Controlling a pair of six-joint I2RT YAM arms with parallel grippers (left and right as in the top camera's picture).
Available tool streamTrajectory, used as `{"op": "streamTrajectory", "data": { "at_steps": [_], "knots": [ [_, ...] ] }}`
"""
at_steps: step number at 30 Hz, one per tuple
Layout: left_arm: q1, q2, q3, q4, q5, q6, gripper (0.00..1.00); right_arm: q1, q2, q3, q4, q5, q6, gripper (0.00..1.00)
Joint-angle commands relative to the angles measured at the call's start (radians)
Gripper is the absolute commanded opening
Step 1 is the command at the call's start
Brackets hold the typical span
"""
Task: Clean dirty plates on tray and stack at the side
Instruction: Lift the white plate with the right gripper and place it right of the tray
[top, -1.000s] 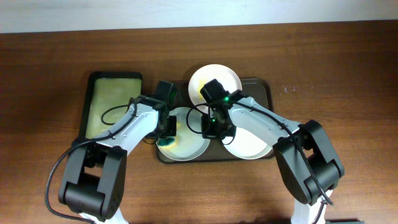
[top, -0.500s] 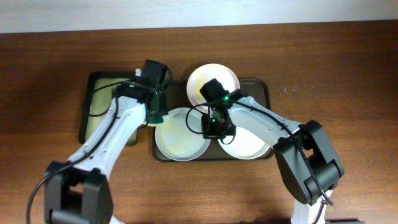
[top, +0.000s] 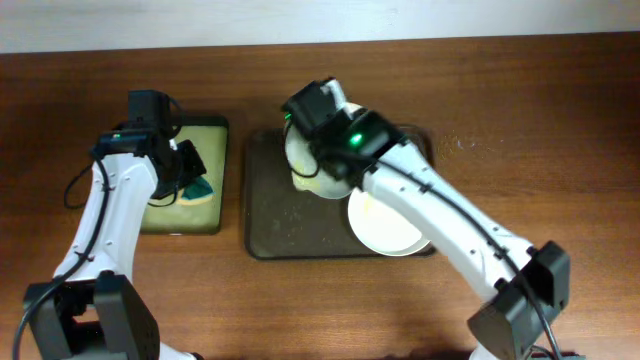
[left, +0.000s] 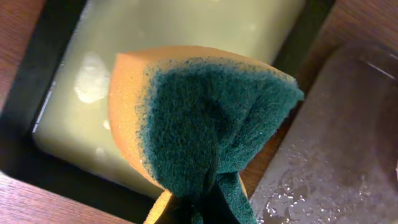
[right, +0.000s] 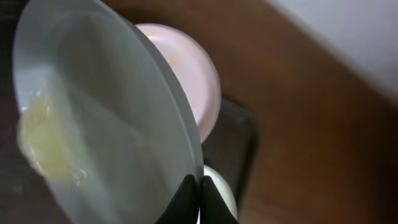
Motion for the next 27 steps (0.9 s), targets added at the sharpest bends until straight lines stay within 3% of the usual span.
{"op": "streamTrajectory", "data": {
  "at_steps": [1,8,11,17,20,21,23,25,27],
  "knots": [
    [0.024,-0.029,0.006,0.006,-0.007,0.019,0.0,0.1,-0.019,0.028,0.048,0.28,-0.141,0.04],
    [0.027,-0.029,0.006,0.013,-0.007,0.019,0.0,0.294,-0.019,0.028,0.208,0.552,-0.617,0.04],
    [0.027,-0.029,0.006,0.013,-0.007,0.019,0.0,0.343,-0.019,0.028,0.242,0.644,-0.728,0.04],
    [0.027,-0.029,0.006,0.013,-0.007,0.02,0.0,0.358,-0.019,0.028,0.256,0.661,-0.73,0.04],
    [0.027,-0.029,0.006,0.013,-0.007,0.02,0.0,0.345,-0.019,0.028,0.248,0.648,-0.599,0.04],
    [0.027,-0.029,0.006,0.013,-0.007,0.02,0.0,0.327,-0.019,0.027,0.232,0.606,-0.504,0.04],
    [0.027,-0.029,0.006,0.01,-0.007,0.02,0.0,0.211,-0.019,0.027,0.129,0.173,-0.259,0.04],
    [0.027,-0.029,0.006,0.01,-0.007,0.02,0.0,0.05,-0.019,0.027,0.079,-0.311,-0.132,0.04],
    [0.027,-0.029,0.006,0.008,-0.007,0.02,0.0,-0.171,-0.019,0.027,0.06,-0.602,-0.043,0.04]
  ]
}}
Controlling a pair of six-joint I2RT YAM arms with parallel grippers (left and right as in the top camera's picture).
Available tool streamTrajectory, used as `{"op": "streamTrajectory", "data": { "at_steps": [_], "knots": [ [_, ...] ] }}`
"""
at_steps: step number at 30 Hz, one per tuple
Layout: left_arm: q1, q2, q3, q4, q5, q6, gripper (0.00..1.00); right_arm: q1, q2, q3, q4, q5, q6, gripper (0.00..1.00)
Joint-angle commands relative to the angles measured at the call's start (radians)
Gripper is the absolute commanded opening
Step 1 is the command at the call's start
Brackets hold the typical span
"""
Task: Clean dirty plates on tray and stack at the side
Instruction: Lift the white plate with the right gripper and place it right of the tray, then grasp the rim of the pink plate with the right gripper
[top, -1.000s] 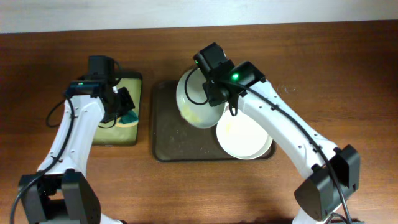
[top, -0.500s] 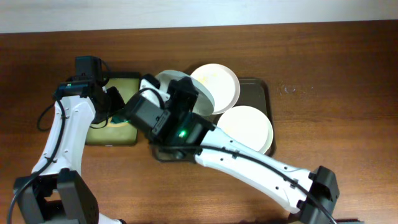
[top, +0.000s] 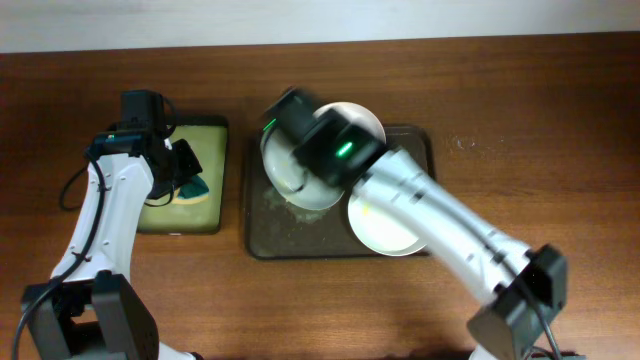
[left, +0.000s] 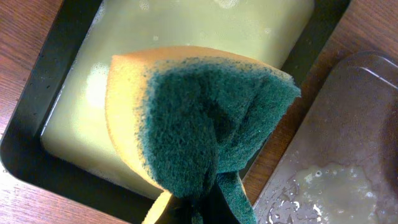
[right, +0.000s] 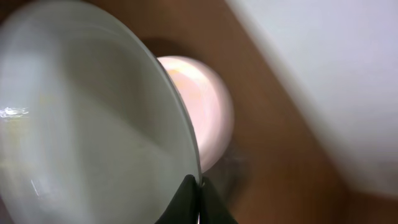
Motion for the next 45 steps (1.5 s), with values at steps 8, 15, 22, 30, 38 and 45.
{"op": "streamTrajectory", "data": {
  "at_steps": [8,15,22,30,38,45],
  "knots": [
    [0.005,-0.029,0.006,-0.002,-0.007,0.019,0.0,-0.964,-0.012,-0.031,-0.043,-0.806,0.188,0.04],
    [0.005,-0.029,0.006,-0.001,-0.007,0.019,0.0,-1.225,0.039,-0.281,0.129,-0.805,0.188,0.04],
    [0.005,-0.029,0.006,0.006,-0.007,0.019,0.0,-1.226,0.049,-0.407,0.262,-0.847,0.188,0.48],
    [0.005,-0.029,0.006,0.006,-0.006,0.019,0.0,-0.902,0.049,-0.407,0.344,-1.06,0.188,0.61],
    [0.005,-0.029,0.006,0.006,-0.006,0.019,0.0,-0.506,0.112,-0.408,0.482,-0.502,0.35,0.79],
    [0.005,-0.029,0.006,0.006,-0.006,0.019,0.0,-0.479,0.24,-0.408,0.571,-0.515,0.424,0.36]
  ]
}}
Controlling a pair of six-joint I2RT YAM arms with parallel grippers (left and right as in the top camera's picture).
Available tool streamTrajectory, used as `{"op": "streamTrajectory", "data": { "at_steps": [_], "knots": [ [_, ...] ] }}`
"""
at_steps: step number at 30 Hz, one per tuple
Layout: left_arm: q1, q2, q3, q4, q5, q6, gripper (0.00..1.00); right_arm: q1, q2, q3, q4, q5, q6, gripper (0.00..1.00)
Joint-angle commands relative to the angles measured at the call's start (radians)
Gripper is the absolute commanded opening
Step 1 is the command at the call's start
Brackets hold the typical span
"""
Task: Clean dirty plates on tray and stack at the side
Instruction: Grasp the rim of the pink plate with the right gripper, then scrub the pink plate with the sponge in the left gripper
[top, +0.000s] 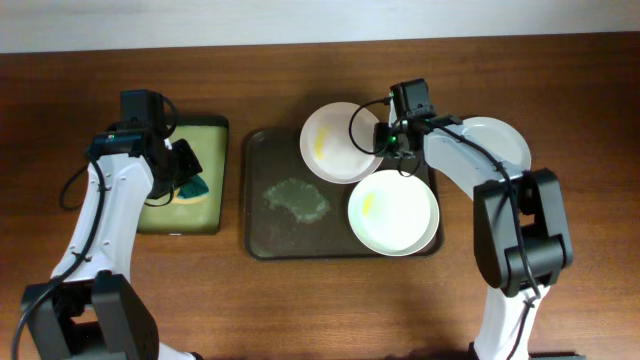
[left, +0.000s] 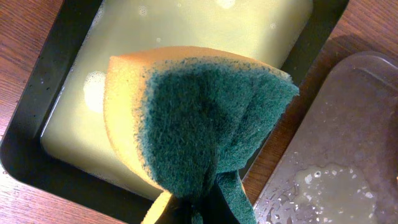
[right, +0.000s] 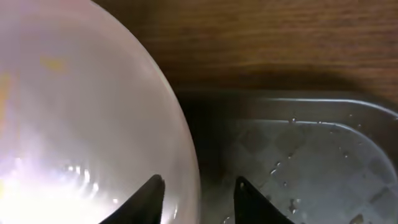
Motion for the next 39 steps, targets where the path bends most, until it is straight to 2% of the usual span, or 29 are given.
{"op": "streamTrajectory", "data": {
  "at_steps": [1,2,4,8,11,19,25,28,32,34,39],
  "knots": [
    [0.005,-0.029,0.006,0.003,-0.007,0.016,0.0,0.009,0.024,-0.007,0.007,0.004,0.013,0.33],
    [0.005,-0.029,0.006,0.003,-0.007,0.016,0.0,0.012,0.028,-0.007,0.006,0.0,0.013,0.17],
    [0.005,-0.029,0.006,0.003,-0.007,0.016,0.0,0.019,0.029,-0.007,0.008,-0.023,0.013,0.04],
    [-0.002,-0.029,0.006,0.005,0.013,0.018,0.0,0.053,0.029,-0.007,0.01,-0.198,0.012,0.04],
    [-0.042,-0.029,0.006,0.023,0.082,0.089,0.0,0.114,0.029,-0.007,-0.02,-0.277,0.013,0.04],
    [-0.203,-0.025,0.003,0.032,0.083,0.074,0.0,0.169,0.029,-0.007,-0.203,-0.276,0.013,0.04],
    [-0.303,0.042,-0.044,0.094,0.169,0.05,0.0,0.168,0.029,-0.007,-0.185,-0.257,0.012,0.04],
    [-0.332,0.076,-0.044,0.108,0.181,0.05,0.0,0.167,0.013,-0.002,-0.198,-0.227,0.001,0.04],
    [-0.372,0.1,-0.044,0.144,0.211,0.05,0.0,0.177,-0.013,0.099,-0.337,-0.119,-0.021,0.04],
    [-0.387,0.108,-0.044,0.146,0.21,0.05,0.0,0.184,-0.013,0.102,-0.356,-0.06,-0.021,0.04],
    [-0.409,0.183,-0.044,0.166,0.215,0.005,0.0,0.184,-0.01,0.101,-0.359,-0.06,-0.021,0.05]
  ]
}}
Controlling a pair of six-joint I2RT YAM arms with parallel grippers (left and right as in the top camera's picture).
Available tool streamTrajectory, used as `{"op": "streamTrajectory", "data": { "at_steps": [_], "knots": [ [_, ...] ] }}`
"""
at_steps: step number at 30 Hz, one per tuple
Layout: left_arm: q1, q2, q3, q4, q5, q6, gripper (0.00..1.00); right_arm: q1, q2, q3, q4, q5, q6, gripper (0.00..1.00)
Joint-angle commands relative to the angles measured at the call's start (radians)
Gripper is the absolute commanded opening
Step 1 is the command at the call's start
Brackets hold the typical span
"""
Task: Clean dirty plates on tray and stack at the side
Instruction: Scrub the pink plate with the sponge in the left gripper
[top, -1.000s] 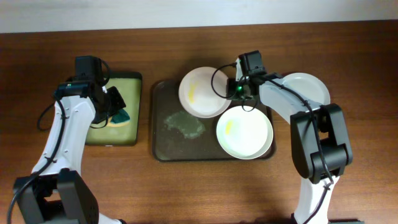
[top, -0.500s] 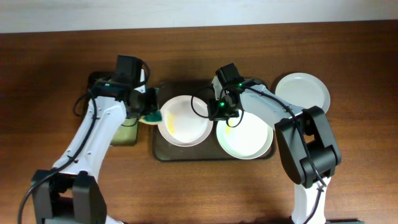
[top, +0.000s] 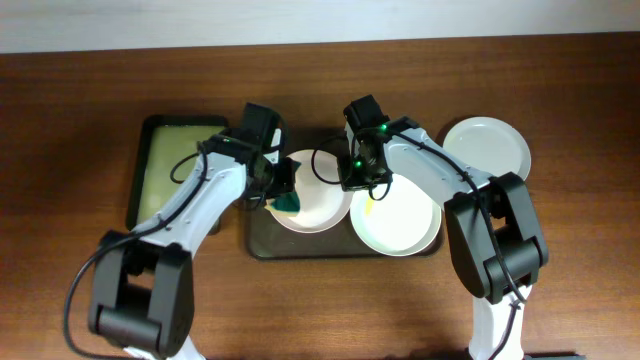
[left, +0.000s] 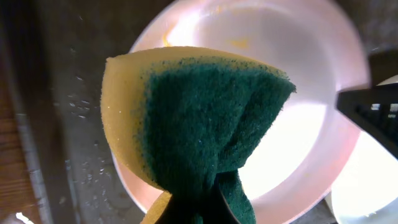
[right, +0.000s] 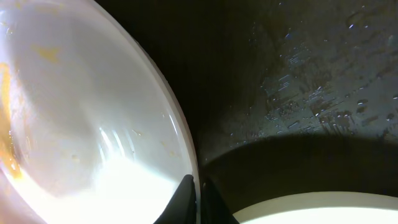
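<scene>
A pale pink dirty plate (top: 318, 205) with yellow smears lies on the dark tray (top: 258, 240), left of centre. My right gripper (top: 350, 178) is shut on its right rim, a finger on each side of the edge (right: 198, 186). My left gripper (top: 283, 195) is shut on a yellow and green sponge (left: 199, 106), held over the plate's (left: 305, 81) left part; whether it touches cannot be told. A second dirty white plate (top: 395, 218) sits at the tray's right. One white plate (top: 487, 148) rests on the table to the right.
A dark basin of soapy water (top: 175, 165) stands left of the tray. The wet tray floor (right: 298, 74) shows beside the gripped plate. Both arms meet over the tray's middle. Brown table surrounds everything.
My left gripper has moved with the sponge from over the soapy basin to over the pink plate. My right gripper, open at that plate's rim, is now shut on it, and the plate lies further left.
My right gripper first held a white plate tilted over the tray, while the left held the sponge over the basin. Later a puddle lay on the tray, that plate lay on the table at right, and the right gripper stood open at the pink plate. Now both grippers are at it.
</scene>
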Motion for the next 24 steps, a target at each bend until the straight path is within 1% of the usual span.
{"op": "streamTrajectory", "data": {
  "at_steps": [1,6,13,16,24],
  "knots": [
    [-0.005,0.063,-0.001,0.027,0.037,-0.032,0.0,0.005,-0.024,0.013,0.008,0.024,-0.01,0.04],
    [-0.005,0.074,-0.001,0.049,0.042,-0.032,0.0,0.016,-0.005,-0.016,0.069,-0.008,-0.01,0.05],
    [-0.005,0.074,-0.001,0.071,0.053,-0.033,0.0,0.041,0.051,-0.016,0.072,-0.018,-0.01,0.04],
    [-0.005,0.074,-0.001,0.075,0.062,-0.06,0.0,0.056,0.053,-0.016,0.084,-0.017,-0.003,0.04],
    [-0.012,0.106,-0.001,0.089,0.068,-0.068,0.0,0.054,0.053,-0.016,0.09,-0.017,-0.003,0.04]
  ]
}}
